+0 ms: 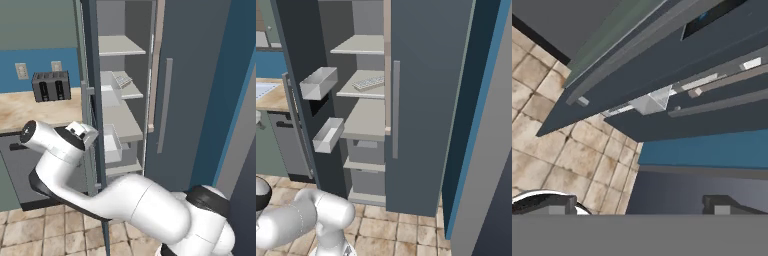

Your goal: The ice cube tray has been filled with water. Take the tray and place it in the freezer to make ice. Close the freezer door after placing the tray.

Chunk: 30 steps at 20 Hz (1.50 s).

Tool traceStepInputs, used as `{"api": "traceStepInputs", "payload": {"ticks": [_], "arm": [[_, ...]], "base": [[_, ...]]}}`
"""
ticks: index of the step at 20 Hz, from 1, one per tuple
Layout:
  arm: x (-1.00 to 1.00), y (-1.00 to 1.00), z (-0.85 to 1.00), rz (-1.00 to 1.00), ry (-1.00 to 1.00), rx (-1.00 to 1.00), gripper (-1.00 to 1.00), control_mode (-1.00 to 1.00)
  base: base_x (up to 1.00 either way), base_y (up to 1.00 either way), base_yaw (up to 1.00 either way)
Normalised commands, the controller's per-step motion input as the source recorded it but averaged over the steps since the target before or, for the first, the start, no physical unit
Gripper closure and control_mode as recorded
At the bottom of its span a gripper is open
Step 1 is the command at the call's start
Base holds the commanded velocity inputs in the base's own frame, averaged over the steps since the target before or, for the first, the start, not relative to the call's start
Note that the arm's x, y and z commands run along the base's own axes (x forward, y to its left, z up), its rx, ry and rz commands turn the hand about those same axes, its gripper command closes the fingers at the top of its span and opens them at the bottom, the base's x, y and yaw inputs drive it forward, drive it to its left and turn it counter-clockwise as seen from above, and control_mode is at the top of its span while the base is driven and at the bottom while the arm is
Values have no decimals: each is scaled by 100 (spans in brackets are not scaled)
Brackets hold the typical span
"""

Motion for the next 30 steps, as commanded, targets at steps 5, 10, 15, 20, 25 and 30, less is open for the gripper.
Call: {"api": "traceStepInputs", "payload": {"ticks": [5, 10, 15, 20, 25, 30], "arm": [[46, 4, -12, 0, 0, -11, -100, -100], [34, 11, -15, 0, 0, -13, -100, -100], [32, 19, -22, 0, 0, -14, -100, -100], [39, 14, -24, 0, 0, -12, -100, -100], [37, 20, -31, 0, 0, -11, -100, -100], [32, 20, -28, 0, 0, -10, -100, -100]], "base": [[0, 0, 0], [0, 0, 0], [0, 0, 0], [0, 0, 0], [0, 0, 0], [0, 0, 0]]}}
